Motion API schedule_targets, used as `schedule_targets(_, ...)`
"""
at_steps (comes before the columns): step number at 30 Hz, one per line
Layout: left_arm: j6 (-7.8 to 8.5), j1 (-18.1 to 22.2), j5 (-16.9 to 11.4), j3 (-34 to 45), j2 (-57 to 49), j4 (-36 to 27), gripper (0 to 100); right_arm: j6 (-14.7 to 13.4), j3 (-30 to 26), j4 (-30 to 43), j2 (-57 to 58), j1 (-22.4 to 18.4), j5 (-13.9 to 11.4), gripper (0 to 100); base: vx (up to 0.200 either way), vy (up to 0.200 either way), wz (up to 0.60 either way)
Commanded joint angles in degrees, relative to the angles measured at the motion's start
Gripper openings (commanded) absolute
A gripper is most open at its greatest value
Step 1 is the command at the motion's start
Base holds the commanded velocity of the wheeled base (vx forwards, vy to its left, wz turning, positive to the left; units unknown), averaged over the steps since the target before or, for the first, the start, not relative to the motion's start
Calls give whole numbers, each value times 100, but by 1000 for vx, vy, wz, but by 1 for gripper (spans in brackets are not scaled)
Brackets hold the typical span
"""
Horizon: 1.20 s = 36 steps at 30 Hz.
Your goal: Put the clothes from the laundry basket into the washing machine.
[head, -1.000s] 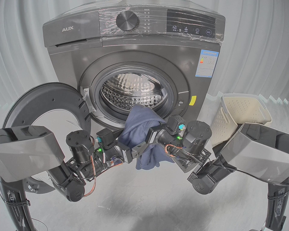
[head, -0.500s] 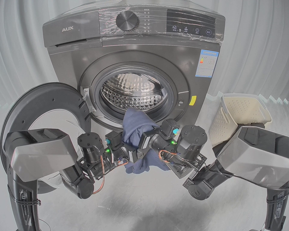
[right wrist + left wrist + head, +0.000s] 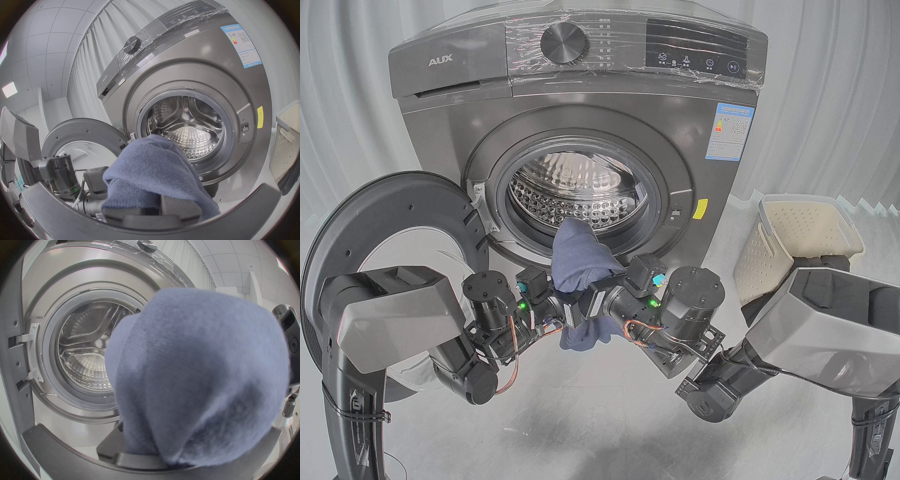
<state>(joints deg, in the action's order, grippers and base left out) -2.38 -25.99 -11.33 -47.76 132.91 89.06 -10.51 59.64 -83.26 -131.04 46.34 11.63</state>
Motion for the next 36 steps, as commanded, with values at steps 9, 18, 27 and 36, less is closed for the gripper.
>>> schedule_targets(9,-334,173,333,232,-477,14,0,-109,-470,-138,26,-19,-3,0,0,0,0)
schedule_targets(18,-545,191,324,681,-1206,6,0,14,-2246,-190,474,33,-161,100,0,0,0)
schedule_targets(27,-562,129,315,1665,-2103,6,0,40,-3388,-489,887,7,-574,100,0,0,0)
schedule_targets(36,-413,68,385,2386,-2674,-3,0,14,-3643,-489,1502,-608,-486,100,0,0,0)
